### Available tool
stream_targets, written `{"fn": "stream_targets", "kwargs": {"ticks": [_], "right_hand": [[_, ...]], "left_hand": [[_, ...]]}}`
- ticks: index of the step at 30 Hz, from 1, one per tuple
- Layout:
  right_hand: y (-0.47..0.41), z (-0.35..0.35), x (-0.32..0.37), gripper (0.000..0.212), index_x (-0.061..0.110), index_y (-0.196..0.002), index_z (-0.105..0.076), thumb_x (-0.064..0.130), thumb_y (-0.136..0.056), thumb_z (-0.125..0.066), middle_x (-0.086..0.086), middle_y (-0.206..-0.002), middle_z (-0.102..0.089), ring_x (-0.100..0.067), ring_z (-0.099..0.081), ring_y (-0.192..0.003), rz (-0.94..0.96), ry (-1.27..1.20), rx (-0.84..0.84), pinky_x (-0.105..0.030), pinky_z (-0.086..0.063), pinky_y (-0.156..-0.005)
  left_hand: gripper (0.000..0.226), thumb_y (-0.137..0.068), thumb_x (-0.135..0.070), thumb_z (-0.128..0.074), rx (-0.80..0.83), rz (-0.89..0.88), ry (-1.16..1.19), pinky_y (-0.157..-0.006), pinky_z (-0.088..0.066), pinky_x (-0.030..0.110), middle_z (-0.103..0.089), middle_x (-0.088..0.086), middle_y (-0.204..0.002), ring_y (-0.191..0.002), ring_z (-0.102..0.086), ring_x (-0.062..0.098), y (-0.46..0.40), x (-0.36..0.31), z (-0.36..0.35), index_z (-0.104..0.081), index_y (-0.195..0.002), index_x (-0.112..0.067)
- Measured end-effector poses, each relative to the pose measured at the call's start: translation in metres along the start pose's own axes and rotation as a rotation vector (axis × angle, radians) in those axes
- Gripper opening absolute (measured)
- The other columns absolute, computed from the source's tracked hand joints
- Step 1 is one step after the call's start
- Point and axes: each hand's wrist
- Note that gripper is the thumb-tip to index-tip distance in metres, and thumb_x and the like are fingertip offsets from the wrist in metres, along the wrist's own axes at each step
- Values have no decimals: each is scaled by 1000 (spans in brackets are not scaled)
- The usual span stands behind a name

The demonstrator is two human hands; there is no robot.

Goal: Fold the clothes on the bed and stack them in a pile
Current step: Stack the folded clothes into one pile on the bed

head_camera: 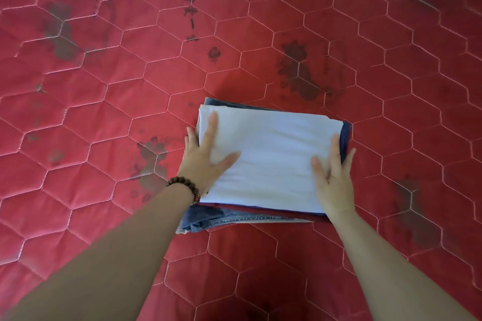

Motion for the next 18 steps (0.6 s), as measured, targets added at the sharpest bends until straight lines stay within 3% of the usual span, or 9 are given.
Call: {"fn": "stream_targets", "kwargs": {"ticks": [3,6,9,12,15,18], "right_hand": [[-2,7,-3,65,75,-133,3,75,-83,-39,1,-164,4,-24,-22,-147,1,-73,76,-44,-32,-106],[-4,12,-3,66,77,-130,3,75,-83,-42,0,-163,-8,-26,-26,-145,7,-92,111,-43,-31,-104],[-5,17,-3,66,81,-126,4,71,-85,-47,6,-160,-20,-29,-31,-142,2,-106,139,-40,-32,-96],[1,25,-6,66,85,-120,4,71,-84,-50,28,-150,-26,-25,-39,-136,-24,-166,180,-27,-37,-87],[14,28,-16,67,83,-121,9,74,-83,-45,22,-151,-32,-26,-54,-116,-27,-87,207,-23,-38,-70],[27,23,-28,69,80,-123,15,73,-85,-42,11,-153,-35,-32,-48,-126,12,-16,246,-34,-37,-82]], "left_hand": [[93,-70,-79,-58,23,-4,-42,-104,-38,44,1,18,-161,-145,-14,45,-2,-3,5,13,-130,-75],[93,-67,-82,-57,-24,-16,-104,-97,-45,56,-39,21,-137,-119,-45,47,-1,-2,9,11,-131,-75],[94,-67,-84,-55,0,-41,-131,-68,-58,43,-57,15,-103,-76,-63,38,-2,-2,15,13,-130,-75],[96,-68,-81,-57,83,-55,-113,-38,-50,27,-68,15,-77,-43,-62,29,1,-3,21,16,-130,-74],[99,-66,-82,-58,128,-32,-94,-36,-47,28,-69,20,-79,-38,-56,26,16,3,23,17,-129,-74],[102,-58,-90,-55,151,34,-114,-55,-56,38,-57,25,-105,-62,-59,30,37,10,22,20,-126,-76]]}}
Point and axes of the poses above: each hand's wrist, its own y-axis away from the middle knuckle, its own z-axis out of the back of the hand, x = y × z
